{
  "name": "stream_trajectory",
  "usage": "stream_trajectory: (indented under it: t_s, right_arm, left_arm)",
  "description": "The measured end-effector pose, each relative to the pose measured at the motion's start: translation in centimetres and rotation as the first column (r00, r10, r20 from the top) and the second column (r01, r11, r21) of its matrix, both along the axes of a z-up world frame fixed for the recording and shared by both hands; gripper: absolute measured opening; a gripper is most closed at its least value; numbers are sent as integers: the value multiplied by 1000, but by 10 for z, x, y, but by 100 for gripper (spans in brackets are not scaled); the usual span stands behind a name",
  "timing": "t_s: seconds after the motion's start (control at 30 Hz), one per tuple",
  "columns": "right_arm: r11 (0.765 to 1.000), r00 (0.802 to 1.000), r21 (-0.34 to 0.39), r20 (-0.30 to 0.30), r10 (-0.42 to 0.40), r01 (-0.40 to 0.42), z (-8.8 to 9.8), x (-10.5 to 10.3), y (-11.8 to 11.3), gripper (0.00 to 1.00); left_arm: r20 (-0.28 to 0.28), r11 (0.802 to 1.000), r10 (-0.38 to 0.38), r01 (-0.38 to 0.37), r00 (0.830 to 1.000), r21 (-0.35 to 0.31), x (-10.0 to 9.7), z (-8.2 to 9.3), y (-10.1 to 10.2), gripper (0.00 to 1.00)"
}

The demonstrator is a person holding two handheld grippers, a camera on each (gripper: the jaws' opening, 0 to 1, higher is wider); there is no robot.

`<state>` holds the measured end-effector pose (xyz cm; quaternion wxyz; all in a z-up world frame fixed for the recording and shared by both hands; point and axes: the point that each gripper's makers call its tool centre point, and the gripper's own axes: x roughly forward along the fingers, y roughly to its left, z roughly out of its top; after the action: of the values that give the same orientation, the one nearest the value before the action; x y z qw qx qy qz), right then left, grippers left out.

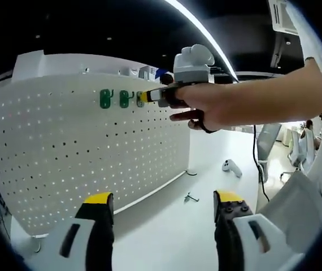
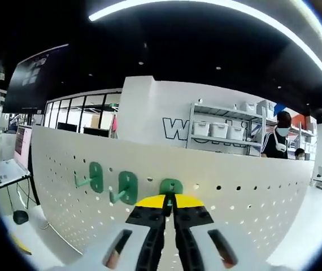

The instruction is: Insert the hook assembly into the mounting plate slot until the hook locks in place.

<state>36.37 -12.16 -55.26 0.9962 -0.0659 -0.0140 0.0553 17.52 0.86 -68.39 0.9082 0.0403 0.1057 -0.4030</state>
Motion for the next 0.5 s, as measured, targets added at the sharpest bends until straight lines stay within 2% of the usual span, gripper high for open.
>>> stream_trajectory:
  t_s: [0.1,0.17,0.23,0.3,0.5]
  right_arm:
    - [1000,1000,0,-7,8,-8,0,1,0,3]
    - [999,1000,-30,-6,23,-23,-1,-1,1,4]
    - [999,999,16,-15,32,-32,0,-2,0,4]
    - [999,999,-18,-12,38,-38,0,-1,0,4]
    - [998,998,3,-10,60,-59,-1,-4,1,6]
  left_arm:
    - [4,1000,-1,1,1000,-4,-1,1,-1,74]
    - [12,1000,-1,1,1000,-2,-1,3,0,73]
    - [22,1000,1,-1,1000,0,-1,4,1,73]
    - [19,1000,8,-8,1000,-5,-1,4,3,73]
    - [14,1000,11,-11,1000,-2,-1,4,4,74]
